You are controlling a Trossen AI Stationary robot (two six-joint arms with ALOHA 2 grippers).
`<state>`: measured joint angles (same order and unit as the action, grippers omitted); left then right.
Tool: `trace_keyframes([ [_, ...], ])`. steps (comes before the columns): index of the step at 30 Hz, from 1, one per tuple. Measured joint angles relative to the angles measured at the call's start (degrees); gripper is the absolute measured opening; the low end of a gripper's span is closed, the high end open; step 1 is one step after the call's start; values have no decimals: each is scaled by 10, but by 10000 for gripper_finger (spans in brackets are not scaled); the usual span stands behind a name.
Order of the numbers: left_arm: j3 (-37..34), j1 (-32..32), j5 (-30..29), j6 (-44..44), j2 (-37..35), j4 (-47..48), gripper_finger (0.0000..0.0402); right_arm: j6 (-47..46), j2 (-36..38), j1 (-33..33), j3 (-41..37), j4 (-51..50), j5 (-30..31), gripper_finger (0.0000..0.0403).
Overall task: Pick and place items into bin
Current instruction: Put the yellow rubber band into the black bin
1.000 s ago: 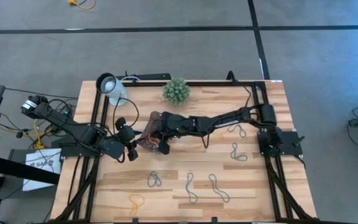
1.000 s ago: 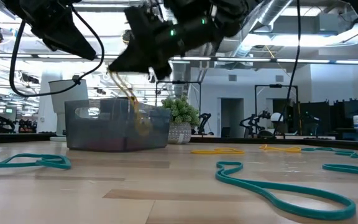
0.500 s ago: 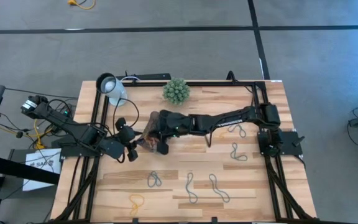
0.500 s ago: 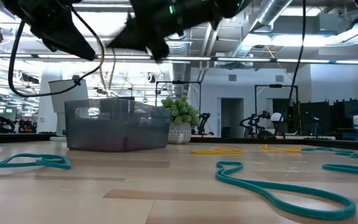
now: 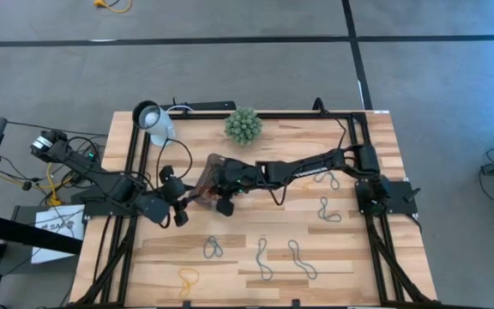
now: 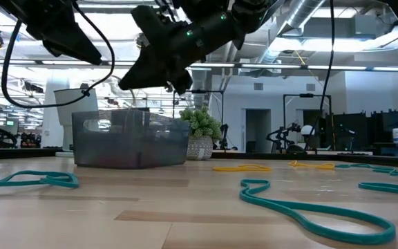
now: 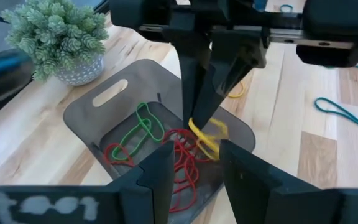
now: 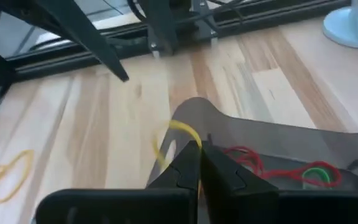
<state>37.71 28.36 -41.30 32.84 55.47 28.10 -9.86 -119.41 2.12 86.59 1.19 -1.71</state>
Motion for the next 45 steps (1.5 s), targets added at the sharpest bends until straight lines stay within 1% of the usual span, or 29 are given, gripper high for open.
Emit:
trace_keyframes([
  [4, 0, 1, -5, 0, 0, 0, 118, -12, 0, 4, -1, -9, -3, 11],
  [7, 0, 1, -11, 1, 0, -1, 118, -13, 0, 4, -1, -10, 1, 24],
  [13, 0, 1, -12, 10, 0, -1, 118, -50, 0, -15, -1, -86, 3, 57],
  [17, 0, 1, -12, 10, 0, -2, 118, -52, 0, -21, -1, -117, 1, 71],
  [23, 0, 1, -13, 11, 0, -2, 118, -11, 1, -16, -1, -128, -15, 82],
  [26, 0, 1, -6, 12, 0, -1, 118, 13, 18, -10, 2, -123, -17, 81],
  [28, 0, 1, 22, 18, 0, -1, 118, 32, 34, -5, 9, -121, -19, 79],
  [32, 0, 15, 126, 24, 10, -8, 118, 43, 61, 3, 10, -158, -20, 79],
  [34, 0, 33, 191, 12, 26, -15, 118, 44, 78, 5, 9, -186, -20, 79],
  [36, 0, 59, 251, 19, 49, -42, 118, 44, 96, 8, 10, -216, -19, 79],
  [38, 0, 86, 290, 42, 77, -74, 116, 43, 109, 9, 10, -251, -18, 79],
  [40, 0, 118, 307, 58, 108, -112, 111, 43, 117, 13, 10, -273, -14, 79],
  [42, 1, 146, 308, 75, 139, -136, 104, 43, 120, 14, 9, -281, -11, 79],
  [45, 1, 178, 307, 138, 188, -154, 96, 25, 120, 17, 9, -282, -11, 79],
])
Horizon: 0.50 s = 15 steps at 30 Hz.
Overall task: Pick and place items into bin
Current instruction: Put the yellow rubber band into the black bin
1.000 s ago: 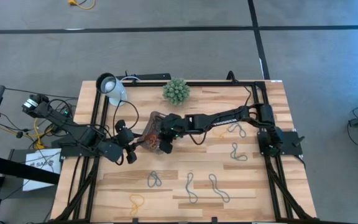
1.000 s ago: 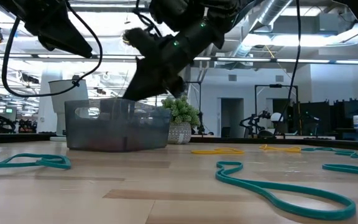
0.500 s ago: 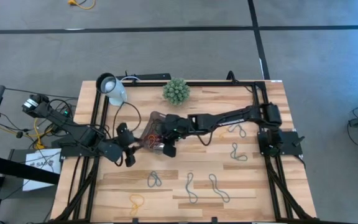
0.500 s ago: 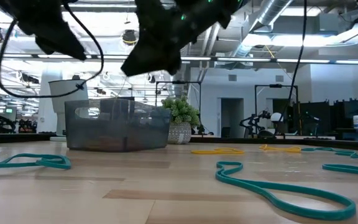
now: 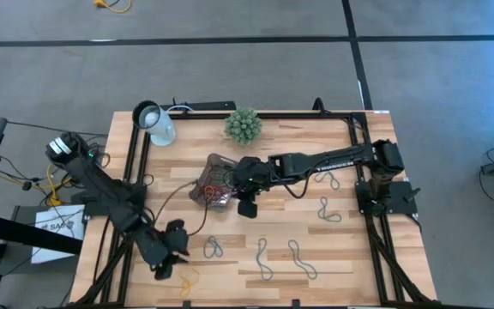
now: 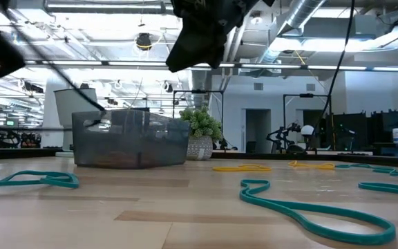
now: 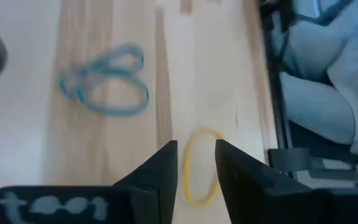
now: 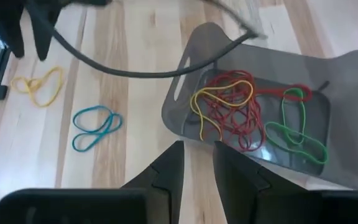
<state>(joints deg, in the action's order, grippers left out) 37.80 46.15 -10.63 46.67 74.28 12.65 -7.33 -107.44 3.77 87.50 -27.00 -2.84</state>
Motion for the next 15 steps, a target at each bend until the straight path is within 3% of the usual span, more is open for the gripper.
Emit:
trace_keyframes([
  [6, 0, 41, 45, 130, 78, -1, 89, -23, -7, 4, 0, -4, -1, 79],
  [10, 0, 54, 57, 159, 103, -4, 89, -32, -6, 9, 0, -4, -1, 79],
  [15, 0, 59, 28, 162, 103, -8, 89, -32, -6, 11, 0, 0, -1, 79],
])
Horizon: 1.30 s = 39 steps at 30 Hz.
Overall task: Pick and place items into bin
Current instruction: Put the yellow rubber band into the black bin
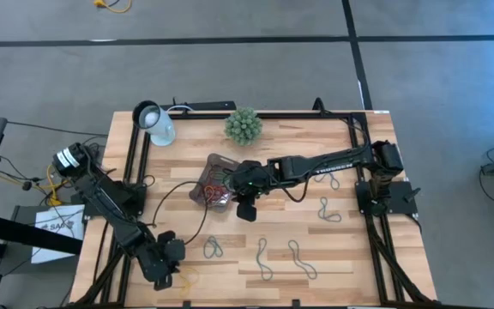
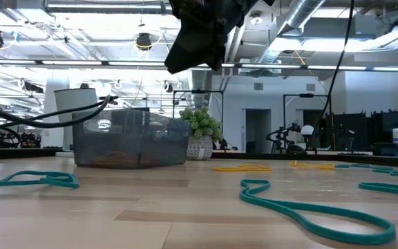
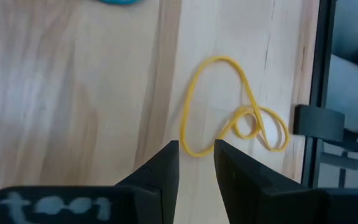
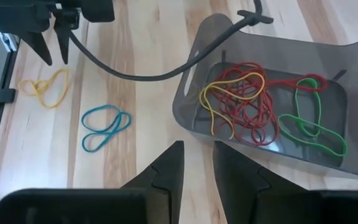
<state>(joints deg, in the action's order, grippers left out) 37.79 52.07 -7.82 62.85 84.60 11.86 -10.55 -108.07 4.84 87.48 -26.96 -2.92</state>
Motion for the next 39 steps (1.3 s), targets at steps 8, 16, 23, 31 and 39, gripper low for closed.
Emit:
trace_keyframes([
  [8, 0, 0, -47, 15, 0, -1, 89, 0, 0, 0, 0, 0, 0, 78],
  [16, 0, 0, -60, 36, 0, 1, 89, 0, 0, 0, 0, 0, 0, 78],
  [23, 0, 2, -45, 38, 49, -38, 89, 0, 0, 0, 0, 0, 0, 78],
  [31, 19, 2, -41, 30, 87, -18, 89, 3, 0, 0, 0, -1, 0, 78],
  [39, 37, 4, -38, -21, 90, 0, 45, 5, 0, -1, 0, 0, 0, 78],
])
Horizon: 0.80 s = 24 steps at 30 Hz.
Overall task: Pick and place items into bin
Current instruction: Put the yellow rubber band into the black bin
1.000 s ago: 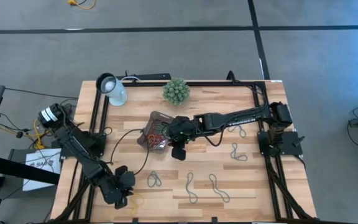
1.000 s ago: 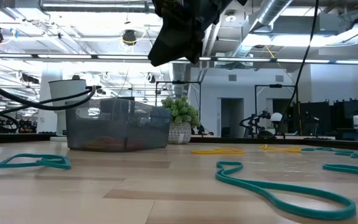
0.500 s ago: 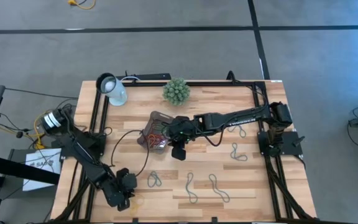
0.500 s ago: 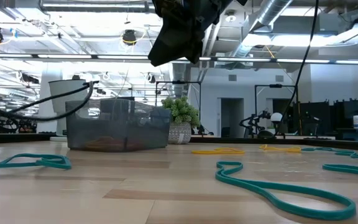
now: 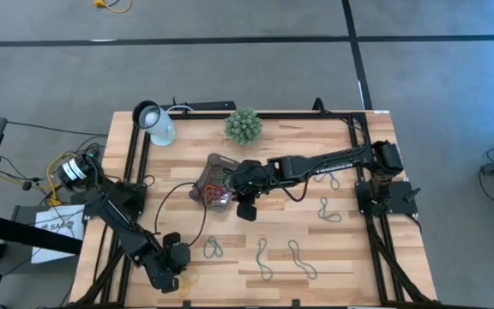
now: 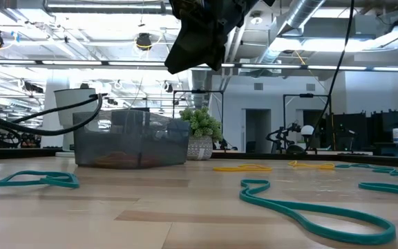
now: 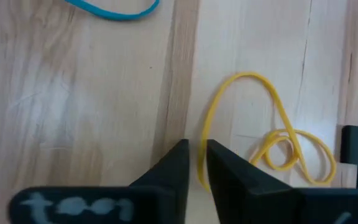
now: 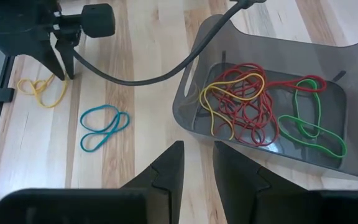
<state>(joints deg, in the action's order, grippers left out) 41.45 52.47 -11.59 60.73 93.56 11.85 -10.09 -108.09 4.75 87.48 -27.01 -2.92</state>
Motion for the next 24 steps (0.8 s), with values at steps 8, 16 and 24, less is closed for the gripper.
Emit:
trace_keyframes([
  [8, 12, 5, -45, -79, 1, 25, 2, 0, 0, 0, 0, 0, 0, 78],
  [16, 148, -7, -157, -123, -41, 274, 0, 0, 18, 0, 0, -18, -1, 79],
  [24, 316, -17, -288, -123, -77, 571, 0, 0, 56, 10, 1, -77, -1, 79],
])
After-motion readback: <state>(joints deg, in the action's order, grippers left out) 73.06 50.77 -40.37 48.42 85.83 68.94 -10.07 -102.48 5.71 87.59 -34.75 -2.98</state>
